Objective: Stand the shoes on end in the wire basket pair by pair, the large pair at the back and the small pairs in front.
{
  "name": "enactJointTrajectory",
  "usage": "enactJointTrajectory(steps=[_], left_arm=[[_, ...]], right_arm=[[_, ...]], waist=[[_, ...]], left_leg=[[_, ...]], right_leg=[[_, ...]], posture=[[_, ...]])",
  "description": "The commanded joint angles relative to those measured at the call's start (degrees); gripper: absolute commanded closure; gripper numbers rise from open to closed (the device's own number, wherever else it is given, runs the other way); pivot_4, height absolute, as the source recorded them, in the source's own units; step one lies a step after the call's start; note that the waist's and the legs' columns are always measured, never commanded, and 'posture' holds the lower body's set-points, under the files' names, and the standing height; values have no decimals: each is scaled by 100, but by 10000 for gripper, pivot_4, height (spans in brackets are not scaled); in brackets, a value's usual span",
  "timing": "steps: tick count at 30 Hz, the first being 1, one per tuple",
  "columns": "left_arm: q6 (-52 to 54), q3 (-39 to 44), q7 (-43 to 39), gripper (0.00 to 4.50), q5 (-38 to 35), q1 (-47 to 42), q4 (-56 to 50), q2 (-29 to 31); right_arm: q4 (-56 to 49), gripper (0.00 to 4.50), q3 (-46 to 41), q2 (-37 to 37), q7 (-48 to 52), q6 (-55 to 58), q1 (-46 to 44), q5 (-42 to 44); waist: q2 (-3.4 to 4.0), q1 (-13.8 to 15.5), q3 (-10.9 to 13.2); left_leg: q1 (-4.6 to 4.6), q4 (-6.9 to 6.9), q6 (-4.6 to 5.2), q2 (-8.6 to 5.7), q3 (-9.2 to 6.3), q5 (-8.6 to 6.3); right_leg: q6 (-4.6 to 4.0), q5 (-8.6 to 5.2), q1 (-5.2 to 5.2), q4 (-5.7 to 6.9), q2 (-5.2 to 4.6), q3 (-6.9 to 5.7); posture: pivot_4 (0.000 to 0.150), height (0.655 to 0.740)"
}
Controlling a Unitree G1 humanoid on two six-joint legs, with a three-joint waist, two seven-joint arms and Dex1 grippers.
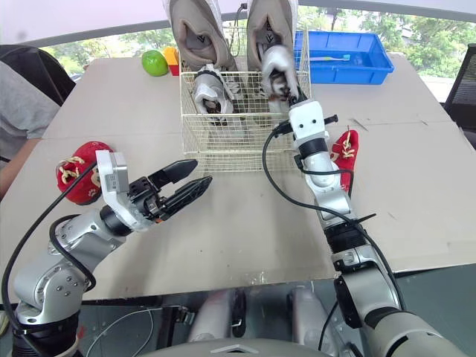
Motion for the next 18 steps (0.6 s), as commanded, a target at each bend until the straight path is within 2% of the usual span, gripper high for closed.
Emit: enactJointTrajectory(steps=[1,3,6,7,10,11,12,18], left_arm=[[-121,171,-1,8527,-33,26,-224,104],[-138,172,-4,8527,-28,33,-203,125],[-150,54,20,8527,-9,-54,-134,80],[-148,16,24,8527,-7,-75,-117,62],[-167,-65,-17,8527,35,-103,-24,34],[-177,-80,-36,8527,54,-98,6,29],[-188,-91,-51,8527,72,-97,44,19],[-230,-130,-34,8527,156,-74,169,-78]], right_arm=[[54,44524,28,162,553,225,319,398],[-270,44524,-42,229,803,563,468,681],[-910,35476,-323,315,1035,1194,681,1307],[-1115,29683,-403,349,1088,1433,751,1509],[-1706,16136,-458,247,1218,1958,956,1676],[-1914,10172,-474,182,1245,2112,1025,1693],[-2142,6760,-507,98,1269,2288,1093,1712],[-3334,6760,-516,-530,1622,3218,1320,1787]], waist=[[-13,-26,-9],[-38,-41,-26],[-38,-54,-28],[-38,-53,-27],[-37,-49,-27],[-37,-49,-27],[-37,-43,-27],[-35,-24,-22]], left_leg=[[10,0,0,3,0,0],[47,-23,0,9,-10,-1],[66,-46,0,11,-3,-1],[65,-48,-1,11,-3,-1],[65,-51,-1,10,0,-1],[65,-51,-1,9,3,-1],[65,-51,-1,9,3,-1],[60,-55,-1,5,19,-1]], right_leg=[[0,0,11,0,-1,0],[-1,-1,32,-2,-11,8],[-5,-4,38,-4,-15,20],[-5,-4,36,-4,-15,20],[-5,-4,35,-5,-19,21],[-5,-4,34,-5,-21,23],[-5,-4,34,-6,-22,23],[-6,-5,23,-14,-31,37]], posture=[[1500,7400],[1500,7400],[1500,7400],[1500,7400],[1500,7400],[1500,7400],[1500,7400],[1500,7400]])
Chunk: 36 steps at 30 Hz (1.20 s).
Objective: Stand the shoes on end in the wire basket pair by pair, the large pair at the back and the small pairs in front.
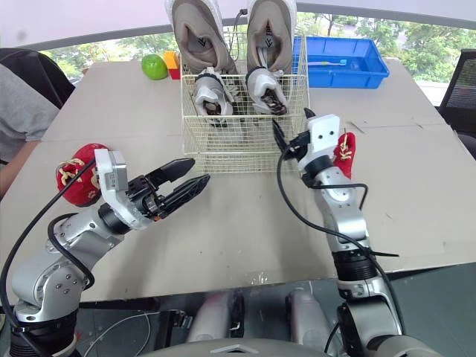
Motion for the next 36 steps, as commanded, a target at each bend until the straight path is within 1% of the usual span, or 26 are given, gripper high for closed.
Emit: enactJointTrajectory(steps=[1,5,8,11,13,15,17,18,19,20,22,24,26,30,33,36], left_arm=[[-152,-26,-26,8527,54,8,-73,-49],[-236,-38,-55,8527,126,99,-39,-98],[-293,64,11,8527,143,187,-17,-145],[-383,151,97,8527,162,326,-42,-208],[-454,368,444,8527,141,413,-37,-410],[-630,793,881,8527,244,581,80,-624],[-771,1357,1414,8527,332,810,197,-833],[-838,1597,1600,8527,448,970,247,-880],[-885,1743,1703,8527,532,1076,282,-898],[-915,1845,1771,8527,574,1164,308,-914],[-931,2007,1873,8527,581,1272,402,-930],[-970,2072,1846,8527,588,1400,437,-940],[-1043,2000,1676,8527,554,1540,311,-957],[-1387,2219,1698,8527,867,1763,451,-934],[-1536,2461,1933,8527,1078,1790,588,-881],[-1365,2508,2325,8527,1540,1729,795,-665]], right_arm=[[-809,6760,-23,-371,315,507,-51,102],[-1256,6760,31,-593,503,1198,-484,260],[-1475,6760,183,-667,707,1398,-623,283],[-1444,6760,182,-633,724,1473,-726,284],[-1526,6760,245,-709,1034,1410,-729,425],[-1926,6760,329,-936,1807,1393,-575,944],[-2280,6760,356,-1322,2606,1667,-362,1582],[-2295,6760,343,-1474,2804,1607,-295,1607],[-2290,1353,342,-1579,2912,1558,-265,1603],[-2257,266,299,-1621,2956,1499,-245,1633],[-2099,266,302,-1658,3015,1330,-255,1555],[-1784,266,304,-1612,2913,1024,-305,1253],[-1641,266,307,-1541,2804,1010,-404,1178],[-1868,266,475,-1459,2966,1115,-396,1323],[-2115,266,539,-1518,3282,1081,-234,1536],[-2208,266,568,-1615,3473,974,-58,1531]], waist=[[1,-9,2],[3,-50,5],[2,-41,5],[1,-28,5],[1,-28,5],[-1,-28,7],[-1,-26,7],[-2,-26,7],[-8,-36,6],[-12,-45,8],[-13,-35,9],[-18,-7,5],[-20,-1,4],[-21,-11,5],[-21,-12,5],[-21,-3,5]], left_leg=[[0,-4,0,0,4,0],[-2,-16,1,1,22,0],[-2,-25,1,0,29,0],[-3,-35,1,0,33,0],[-6,-35,1,2,34,0],[-10,-35,2,1,37,-1],[-11,-35,3,2,36,-1],[-12,-36,3,3,34,-1],[-11,-39,4,5,34,-2],[-9,-40,5,5,34,-3],[-9,-41,4,4,33,-3],[-9,-39,3,4,33,-2],[-9,-37,2,1,37,-3],[-14,-42,2,1,42,-4],[-16,-66,2,4,41,-4],[-16,-77,2,6,36,-3]], right_leg=[[0,0,-3,-1,0,5],[1,0,-16,-4,9,23],[2,0,-27,-3,20,28],[2,0,-29,-9,19,26],[2,0,-34,-11,13,30],[3,0,-35,-18,9,34],[4,0,-35,-20,8,33],[5,0,-35,-21,8,32],[6,-1,-34,-22,7,31],[7,-1,-34,-22,7,31],[5,-2,-35,-21,9,28],[3,-3,-35,-21,6,25],[2,-3,-35,-23,-3,28],[1,-2,-38,-38,-14,31],[0,-1,-41,-56,-26,29],[0,-2,-41,-66,-24,22]], posture=[[1500,7400],[1500,7400],[1500,7400],[1500,7400],[1500,7400],[1500,7400],[1500,7400],[1500,7400],[1500,7400],[1500,7400],[1500,7400],[1500,7400],[1500,7400],[1500,7400],[1500,7400],[1500,7400]])
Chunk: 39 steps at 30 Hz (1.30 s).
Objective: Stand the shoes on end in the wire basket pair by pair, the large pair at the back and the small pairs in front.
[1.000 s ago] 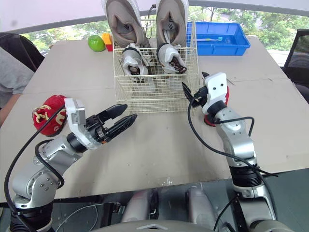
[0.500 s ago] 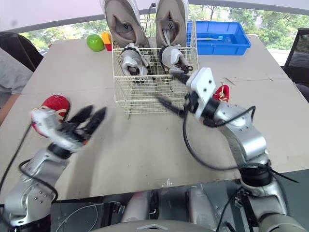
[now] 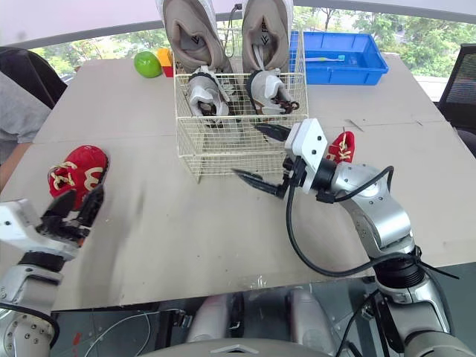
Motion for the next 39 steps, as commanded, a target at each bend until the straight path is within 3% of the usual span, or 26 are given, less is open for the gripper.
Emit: enactJointTrajectory(steps=[1,5,12,15,18,19,21,23,28,35,39], left_arm=[[79,234,472,8527,433,-120,180,229],[502,154,866,8527,870,-376,576,591],[668,-384,684,8527,1282,-1309,1901,980],[472,-513,336,16168,1309,-1590,2394,1027],[141,-304,431,29081,1371,-1623,2310,904],[-224,-40,520,33746,1163,-1781,2066,727],[-660,403,707,38741,529,-2218,1478,404],[-663,575,972,38741,57,-2740,962,287],[-464,-163,552,38741,-632,-4072,213,601],[-440,-2112,-1742,38741,-454,-4335,-229,1301],[-867,-3000,-2888,38741,185,-4557,244,1515]], right_arm=[[-300,266,5,-146,263,-192,131,91],[-372,266,-54,-201,284,-84,175,186],[-524,266,-34,-313,138,5,283,79],[-631,0,-60,-365,27,81,303,43],[-666,0,-116,-395,-99,199,304,64],[-669,0,-144,-404,-160,251,292,72],[-693,0,-214,-416,-319,397,201,82],[-725,0,-344,-430,-428,601,-24,210],[-724,0,-1056,-795,-353,1525,-1094,1395],[-156,0,-2095,-1774,-402,2946,-3181,3351],[314,0,-1802,-2448,-496,3722,-4015,3315]], waist=[[0,8,0],[-6,6,-2],[-10,46,-4],[-10,80,-4],[-10,97,-5],[-10,97,-5],[-23,115,-3],[-68,137,-14],[-59,184,-8],[-21,123,7],[1,99,19]], left_leg=[[0,-1,0,0,0,0],[0,0,0,-4,6,0],[-2,-1,-1,-4,4,0],[-3,-1,-1,-4,3,0],[-2,-3,-2,-1,0,0],[-2,-3,-3,-1,1,-1],[-6,-4,-26,-4,5,-15],[-58,2,-29,2,-3,-13],[-95,20,-41,-4,-11,-1],[-79,22,-1,-10,17,6],[-77,13,-2,3,17,6]], right_leg=[[0,0,1,-3,3,-1],[1,0,2,-5,7,1],[0,1,1,-8,1,-6],[0,1,1,-8,-8,-8],[-2,2,0,-7,-21,-12],[-2,2,0,-7,-29,-14],[-2,3,-2,-11,-48,-20],[-5,7,-29,-10,-82,-67],[-11,18,-40,-9,-95,-122],[8,24,-14,-25,-46,-130],[11,24,-17,-28,-9,-135]], posture=[[1500,7400],[1500,7400],[1500,7400],[1500,7400],[1500,7400],[1500,7400],[1500,7400],[1500,7400],[1500,7400],[1500,7400],[1500,7400]])
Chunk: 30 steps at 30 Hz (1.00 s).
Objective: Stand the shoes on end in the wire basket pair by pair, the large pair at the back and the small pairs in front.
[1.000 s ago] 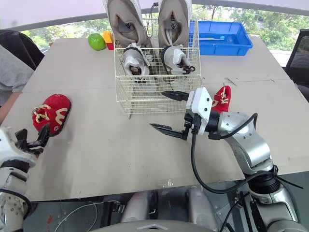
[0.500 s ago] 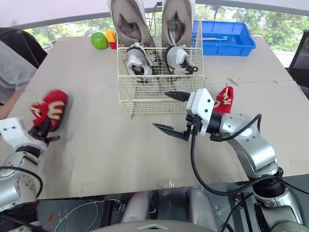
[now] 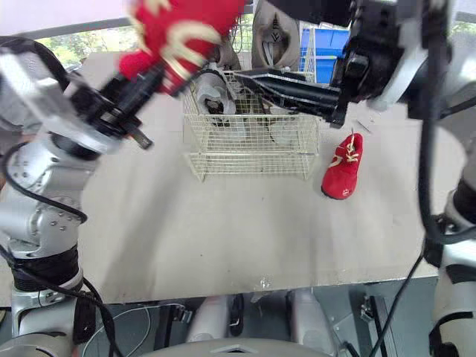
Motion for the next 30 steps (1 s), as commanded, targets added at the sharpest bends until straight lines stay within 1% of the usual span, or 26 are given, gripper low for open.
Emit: enactJointTrajectory(steps=[1,2,4,5,7,8,10,12,13,14,16,18,20,21,22,23,24,25,26,27,28,29,30], left_arm=[[-934,-623,-1219,38741,743,-527,531,183],[-1253,-746,-1482,38741,934,-705,746,169],[-2242,-999,-2136,38741,1439,-972,1192,211],[-2657,-1083,-2391,38741,1616,-1056,1388,226],[-3246,-1142,-2693,38741,1768,-1213,1703,173],[-3504,-1152,-2786,38741,1817,-1320,1858,126],[-3940,-1180,-2945,38741,1869,-1498,2083,38],[-4308,-1196,-3061,39057,1941,-1629,2262,-9],[-4467,-1202,-3111,39057,1985,-1679,2349,-20],[-4612,-1209,-3153,39057,2023,-1710,2415,-28],[-4829,-1210,-3209,39057,2041,-1736,2492,-47],[-3643,-1169,-3156,39057,1482,-1526,2239,90],[-2858,-1035,-2936,30942,1125,-1398,2011,111],[-2118,-882,-2496,27620,671,-1307,1796,70],[-408,-682,-1477,24169,-1005,-916,1589,324],[846,-522,-728,19472,-2254,-615,1417,523],[1708,-442,-77,15354,-3423,-239,1179,724],[2221,-451,330,11725,-4124,136,905,896],[2216,-434,664,9012,-4344,459,570,752],[2206,-396,1211,8768,-4710,687,310,546],[2166,-440,1849,8768,-5222,811,125,294],[2170,-493,2379,8768,-5637,902,-19,92],[2211,-653,2697,8768,-5490,961,-155,-145]], right_arm=[[464,0,590,-749,23,758,-696,-404],[563,0,874,-916,120,859,-756,-627],[740,0,1544,-1139,411,886,-812,-1112],[918,0,1742,-1074,437,943,-889,-1235],[1258,0,2029,-961,520,1156,-1059,-1387],[1358,0,2213,-971,685,1169,-1075,-1504],[1497,0,2518,-1027,993,1206,-1029,-1701],[1593,5585,2680,-1068,1295,1314,-959,-1738],[1620,8389,2700,-1077,1415,1361,-927,-1731],[1634,12927,2691,-1074,1492,1403,-906,-1725],[1650,23208,2615,-1030,1577,1501,-878,-1688],[1609,30630,2500,-987,1605,1594,-807,-1645],[1563,36182,2357,-929,1524,1696,-714,-1607],[1543,37872,2160,-843,1393,1825,-628,-1506],[1606,38283,1598,-507,971,2139,-476,-1242],[1628,38625,1170,-259,660,2395,-369,-1045],[1656,38791,589,142,221,2686,-254,-846],[1614,39017,87,527,-181,2897,-145,-681],[1444,39264,-313,884,-570,3044,-3,-600],[1220,39384,-641,1210,-950,3168,150,-539],[972,39495,-882,1511,-1278,3229,325,-491],[747,39532,-1090,1787,-1575,3285,453,-451],[557,39554,-1364,2171,-1950,3328,538,-390]], waist=[[21,9,11],[30,21,16],[28,28,15],[28,28,15],[36,-11,15],[38,-12,17],[39,13,17],[39,31,17],[40,46,17],[40,51,17],[41,55,18],[41,46,18],[41,32,18],[42,28,18],[42,22,19],[37,-16,16],[37,-64,16],[37,-117,16],[42,-138,20],[51,-134,23],[55,-103,25],[54,-32,28],[52,11,29]], left_leg=[[-1,-1,0,2,1,0],[-1,1,0,2,0,0],[-5,10,0,2,-2,1],[-7,17,0,2,-2,1],[-11,24,1,1,16,0],[-12,25,2,0,36,0],[-31,33,3,2,36,0],[-72,62,4,7,24,-1],[-109,80,5,9,17,-1],[-132,87,5,8,19,-1],[-150,98,5,7,16,-1],[-150,102,5,7,14,-1],[-150,107,5,8,6,-1],[-150,110,5,8,3,-1],[-150,115,5,8,0,-1],[-150,118,5,10,-6,-1],[-142,125,5,41,-25,-1],[-137,134,4,64,-27,-1],[-135,138,4,75,-33,-1],[-134,139,3,77,-37,-1],[-133,138,2,76,-35,0],[-133,137,2,75,-35,0],[-148,160,1,75,-43,-1]], right_leg=[[0,0,-10,11,9,6],[-1,0,-10,14,11,7],[-5,-2,-13,19,14,5],[-10,-5,-12,18,14,6],[-9,-5,-15,12,10,25],[2,1,-22,13,10,45],[5,3,-42,19,11,44],[7,3,-72,34,13,29],[8,3,-100,49,15,22],[10,3,-122,62,15,25],[14,0,-140,73,14,24],[15,0,-140,79,14,24],[16,-2,-140,91,15,20],[16,-2,-140,96,15,17],[17,-2,-140,101,15,15],[17,-2,-139,106,15,13],[17,-1,-135,113,20,19],[19,-1,-131,120,27,28],[23,1,-127,123,30,20],[23,1,-128,131,33,14],[22,1,-128,133,34,13],[22,1,-126,133,34,12],[21,1,-128,145,35,2]], posture=[[1500,7400],[1500,7400],[1500,7400],[1500,7400],[1500,7400],[1500,7400],[1500,7400],[1500,7400],[1500,7400],[1500,7400],[1500,7400],[1500,7400],[1500,7400],[1500,7400],[1500,7400],[1500,7400],[1500,7400],[1500,7400],[1500,7400],[1500,7400],[1500,7400],[1500,7400],[1500,7400]])
